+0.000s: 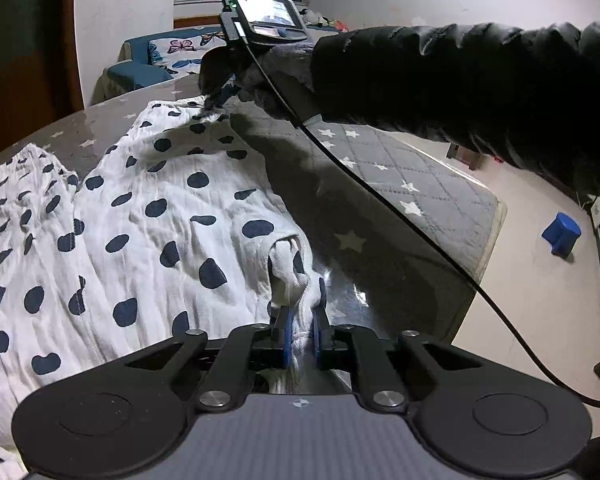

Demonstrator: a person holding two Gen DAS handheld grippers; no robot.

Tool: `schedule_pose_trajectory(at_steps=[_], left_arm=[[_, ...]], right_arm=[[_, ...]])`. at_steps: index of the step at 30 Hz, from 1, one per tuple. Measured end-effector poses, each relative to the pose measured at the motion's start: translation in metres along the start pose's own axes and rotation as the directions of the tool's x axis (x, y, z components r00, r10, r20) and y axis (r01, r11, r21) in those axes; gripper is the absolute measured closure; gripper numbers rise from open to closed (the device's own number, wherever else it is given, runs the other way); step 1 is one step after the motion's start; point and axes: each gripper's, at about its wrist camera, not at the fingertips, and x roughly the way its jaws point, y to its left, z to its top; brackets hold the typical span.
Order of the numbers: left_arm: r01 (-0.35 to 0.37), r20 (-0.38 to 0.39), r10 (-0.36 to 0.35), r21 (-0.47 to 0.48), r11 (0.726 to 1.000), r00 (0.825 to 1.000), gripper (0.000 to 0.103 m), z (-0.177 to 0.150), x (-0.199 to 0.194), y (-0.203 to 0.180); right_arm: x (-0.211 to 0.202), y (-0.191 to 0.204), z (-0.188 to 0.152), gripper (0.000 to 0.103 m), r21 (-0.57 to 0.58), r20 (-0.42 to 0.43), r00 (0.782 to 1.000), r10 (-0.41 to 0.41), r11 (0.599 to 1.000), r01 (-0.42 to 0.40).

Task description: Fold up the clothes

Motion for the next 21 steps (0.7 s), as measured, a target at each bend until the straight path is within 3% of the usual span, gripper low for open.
schedule_pose_trajectory(at_steps=[11, 21], left_arm=[[0.046, 0.123, -0.024, -0.181, 0.982, 0.992, 0.094, 0.007, -0.046, 0.037], [0.074, 0.259, 0.028, -0.377, 0.923, 0.965, 0.094, -0.009, -0.102, 0.09]], right_arm=[[-0.029, 0.012, 0.027, 0.1, 0.018, 0.05, 0.999, 0.017, 1.0, -0.018], [-0.049, 0.087, 0.076, 0.101, -0.039, 0.11, 0.991, 0.069, 0.997, -0.065]])
